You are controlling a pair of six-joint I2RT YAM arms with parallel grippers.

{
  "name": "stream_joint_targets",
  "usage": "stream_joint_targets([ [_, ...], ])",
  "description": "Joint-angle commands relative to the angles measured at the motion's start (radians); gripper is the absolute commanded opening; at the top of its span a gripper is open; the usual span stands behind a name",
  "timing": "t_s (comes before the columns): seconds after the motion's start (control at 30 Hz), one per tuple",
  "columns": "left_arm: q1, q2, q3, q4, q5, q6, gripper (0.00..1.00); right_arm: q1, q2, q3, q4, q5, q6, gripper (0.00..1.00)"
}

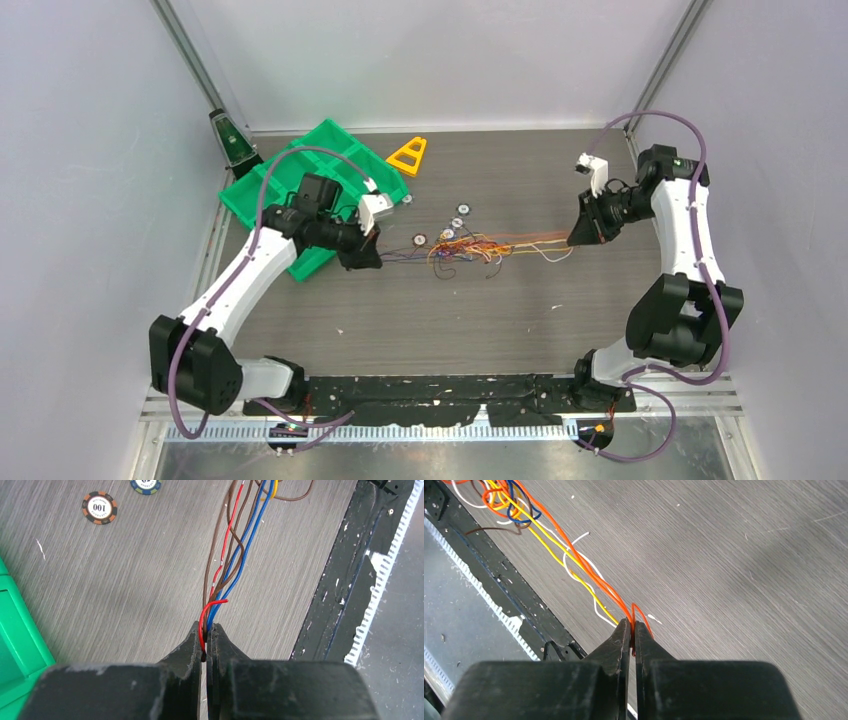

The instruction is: Untangle the cables

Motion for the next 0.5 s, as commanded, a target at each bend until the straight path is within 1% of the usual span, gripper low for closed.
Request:
stream_joint_targets([
  [0.0, 0.035, -0.053, -0.003, -0.144, -0.111, 0.09, 0.0, -0.054, 0.01, -0.008, 0.094, 0.2, -0.033, 0.06],
  [0.03, 0.048, -0.063, -0.011, -0.167, -0.134, 0.126, 0.0, -0.084, 0.013, -0.009, 0.096, 0.209, -0.041, 0.05],
  [0.07, 0.08, -0.082, -0.023, -0.189, -0.134, 0.164, 0.0, -0.1, 0.015, -0.008, 0.098, 0.23, -0.06, 0.05],
  [0.17, 0.191, -0.126, -0.063, -0.209, -0.114, 0.217, 0.0, -0.173, 0.042, 0.019, 0.09, 0.252, -0.1, 0.05],
  [0.23, 0.234, -0.133, -0.072, -0.244, -0.129, 0.28, 0.0, -0.2, 0.064, 0.034, 0.086, 0.259, -0.112, 0.05],
  [0.3, 0.279, -0.141, -0.083, -0.259, -0.153, 0.323, 0.0, -0.217, 0.082, 0.046, 0.085, 0.267, -0.12, 0.05],
  [0.47, 0.392, -0.149, -0.078, -0.298, -0.149, 0.4, 0.0, -0.237, 0.11, 0.057, 0.089, 0.271, -0.127, 0.06],
])
